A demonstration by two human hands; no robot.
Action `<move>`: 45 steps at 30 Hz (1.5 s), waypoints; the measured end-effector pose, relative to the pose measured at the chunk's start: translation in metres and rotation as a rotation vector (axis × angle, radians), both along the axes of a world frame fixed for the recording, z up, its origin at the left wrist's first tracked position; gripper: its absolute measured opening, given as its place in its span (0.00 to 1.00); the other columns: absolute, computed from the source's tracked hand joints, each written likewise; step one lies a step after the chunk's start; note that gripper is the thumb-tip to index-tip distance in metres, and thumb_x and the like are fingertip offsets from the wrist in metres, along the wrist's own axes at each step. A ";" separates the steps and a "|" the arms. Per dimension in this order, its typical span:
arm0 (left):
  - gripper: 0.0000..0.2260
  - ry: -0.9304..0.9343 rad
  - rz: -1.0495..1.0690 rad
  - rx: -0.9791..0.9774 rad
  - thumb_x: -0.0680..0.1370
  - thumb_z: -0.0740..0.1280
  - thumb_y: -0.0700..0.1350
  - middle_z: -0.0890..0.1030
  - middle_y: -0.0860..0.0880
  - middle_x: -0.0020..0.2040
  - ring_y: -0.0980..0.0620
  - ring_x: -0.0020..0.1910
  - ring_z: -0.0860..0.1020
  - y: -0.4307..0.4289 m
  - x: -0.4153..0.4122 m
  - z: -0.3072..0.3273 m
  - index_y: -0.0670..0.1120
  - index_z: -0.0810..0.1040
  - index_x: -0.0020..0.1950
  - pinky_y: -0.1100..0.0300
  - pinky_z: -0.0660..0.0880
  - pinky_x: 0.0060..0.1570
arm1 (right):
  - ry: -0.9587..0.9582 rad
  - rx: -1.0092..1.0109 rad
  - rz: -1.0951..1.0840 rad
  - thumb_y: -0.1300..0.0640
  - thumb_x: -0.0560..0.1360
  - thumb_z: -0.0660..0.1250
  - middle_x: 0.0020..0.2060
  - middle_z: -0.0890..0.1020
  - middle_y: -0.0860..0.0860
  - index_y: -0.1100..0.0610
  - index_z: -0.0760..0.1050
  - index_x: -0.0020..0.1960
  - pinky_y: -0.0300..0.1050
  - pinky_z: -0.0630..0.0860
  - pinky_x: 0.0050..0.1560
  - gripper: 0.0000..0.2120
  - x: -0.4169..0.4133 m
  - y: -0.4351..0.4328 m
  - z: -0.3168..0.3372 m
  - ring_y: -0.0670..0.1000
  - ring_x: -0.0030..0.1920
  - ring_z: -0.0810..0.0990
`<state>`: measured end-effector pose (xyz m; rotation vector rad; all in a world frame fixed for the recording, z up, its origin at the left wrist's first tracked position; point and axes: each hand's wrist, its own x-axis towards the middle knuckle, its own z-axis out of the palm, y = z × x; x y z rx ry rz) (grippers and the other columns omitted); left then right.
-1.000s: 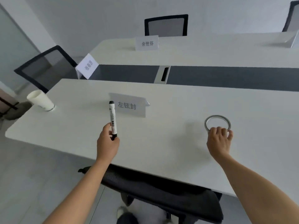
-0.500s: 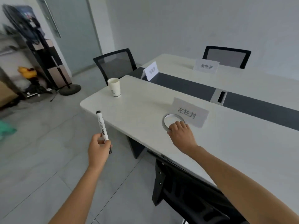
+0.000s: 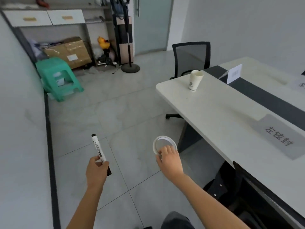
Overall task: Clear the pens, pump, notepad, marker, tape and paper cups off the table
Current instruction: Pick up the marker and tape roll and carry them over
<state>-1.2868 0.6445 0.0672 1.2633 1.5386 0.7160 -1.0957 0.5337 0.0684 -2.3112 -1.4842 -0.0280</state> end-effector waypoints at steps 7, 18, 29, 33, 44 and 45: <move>0.15 0.044 0.077 -0.162 0.74 0.64 0.35 0.76 0.41 0.49 0.42 0.45 0.75 0.009 -0.028 -0.039 0.38 0.70 0.60 0.48 0.73 0.50 | 0.260 -0.233 -0.054 0.56 0.78 0.57 0.50 0.77 0.56 0.62 0.71 0.52 0.46 0.68 0.56 0.10 -0.026 0.021 -0.036 0.55 0.52 0.72; 0.14 0.070 0.165 -0.113 0.75 0.63 0.36 0.76 0.43 0.48 0.42 0.46 0.75 0.141 0.028 -0.040 0.40 0.70 0.60 0.50 0.73 0.49 | 0.164 -0.189 0.110 0.54 0.79 0.54 0.55 0.74 0.52 0.59 0.69 0.55 0.44 0.63 0.58 0.11 0.043 0.189 -0.039 0.53 0.56 0.70; 0.14 0.094 0.221 -0.099 0.75 0.63 0.36 0.76 0.45 0.48 0.46 0.42 0.75 0.260 0.100 -0.027 0.41 0.70 0.61 0.56 0.69 0.43 | 0.180 -0.177 0.255 0.60 0.65 0.74 0.34 0.79 0.52 0.58 0.73 0.37 0.47 0.77 0.35 0.09 0.083 0.341 -0.043 0.53 0.34 0.78; 0.14 0.114 0.266 -0.152 0.75 0.64 0.37 0.77 0.42 0.50 0.44 0.45 0.76 0.307 0.096 -0.034 0.41 0.71 0.60 0.52 0.74 0.49 | 0.241 -0.177 0.287 0.61 0.67 0.71 0.34 0.79 0.53 0.59 0.73 0.38 0.49 0.76 0.36 0.06 0.085 0.398 -0.049 0.55 0.35 0.78; 0.16 0.056 0.329 -0.062 0.75 0.63 0.37 0.78 0.40 0.57 0.47 0.46 0.74 0.549 0.045 -0.018 0.40 0.70 0.63 0.57 0.72 0.43 | 0.281 -0.089 0.281 0.59 0.74 0.64 0.41 0.79 0.58 0.63 0.74 0.43 0.50 0.73 0.44 0.06 0.040 0.610 -0.041 0.56 0.43 0.74; 0.16 0.044 0.340 -0.049 0.75 0.63 0.37 0.78 0.40 0.56 0.47 0.46 0.74 0.570 0.038 -0.013 0.40 0.70 0.63 0.57 0.71 0.42 | 0.284 -0.075 0.275 0.59 0.74 0.64 0.41 0.79 0.57 0.63 0.74 0.43 0.48 0.73 0.43 0.06 0.033 0.627 -0.039 0.54 0.42 0.73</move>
